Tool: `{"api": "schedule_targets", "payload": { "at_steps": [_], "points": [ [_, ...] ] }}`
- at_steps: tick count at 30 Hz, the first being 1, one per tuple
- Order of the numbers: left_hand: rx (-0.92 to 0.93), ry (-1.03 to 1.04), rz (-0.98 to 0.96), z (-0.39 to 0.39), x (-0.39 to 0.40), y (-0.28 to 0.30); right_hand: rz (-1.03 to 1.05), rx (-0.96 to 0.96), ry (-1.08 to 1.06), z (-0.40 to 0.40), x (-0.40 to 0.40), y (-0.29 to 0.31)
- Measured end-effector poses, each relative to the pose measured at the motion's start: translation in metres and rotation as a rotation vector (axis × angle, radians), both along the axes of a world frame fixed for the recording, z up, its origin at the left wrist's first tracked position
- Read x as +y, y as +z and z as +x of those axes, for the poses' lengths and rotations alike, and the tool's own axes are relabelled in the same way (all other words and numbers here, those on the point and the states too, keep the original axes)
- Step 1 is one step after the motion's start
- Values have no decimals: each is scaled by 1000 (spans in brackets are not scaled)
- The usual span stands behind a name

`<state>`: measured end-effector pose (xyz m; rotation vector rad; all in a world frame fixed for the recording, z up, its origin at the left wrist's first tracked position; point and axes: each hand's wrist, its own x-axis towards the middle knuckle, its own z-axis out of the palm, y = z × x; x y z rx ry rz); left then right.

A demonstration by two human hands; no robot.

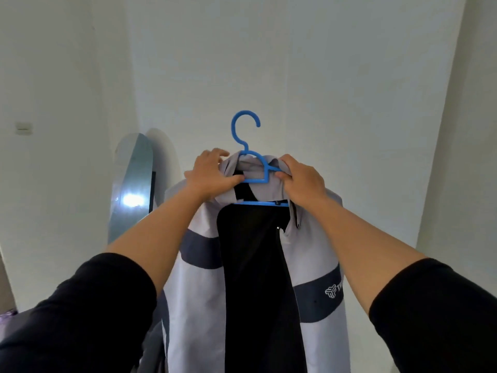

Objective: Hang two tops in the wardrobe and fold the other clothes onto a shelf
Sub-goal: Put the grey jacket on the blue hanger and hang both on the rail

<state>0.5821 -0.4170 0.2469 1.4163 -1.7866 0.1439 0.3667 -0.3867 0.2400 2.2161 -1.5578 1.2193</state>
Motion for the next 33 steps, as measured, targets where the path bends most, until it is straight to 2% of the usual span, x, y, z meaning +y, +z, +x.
{"api": "schedule_targets", "payload": {
  "at_steps": [5,10,13,16,18,23,27,33],
  "points": [
    [125,-61,124,32,3,-24,10,-68,-47,-24,-4,2],
    [-7,3,327,55,-1,-24,26,-49,-64,-36,-5,2],
    [-4,33,184,52,0,-28,46,24,-121,-38,-7,-2],
    [48,92,66,47,1,-30,67,10,-161,-42,-8,-4],
    [7,86,65,45,1,-28,84,-26,-113,-44,-8,-5],
    [-215,-116,239,15,-1,-16,157,-7,24,-33,-7,-4],
    [-170,-84,158,10,-4,-22,214,90,21,-29,-8,-1],
    [-184,-124,93,0,1,-19,274,130,34,-12,-10,1]
  ]
}}
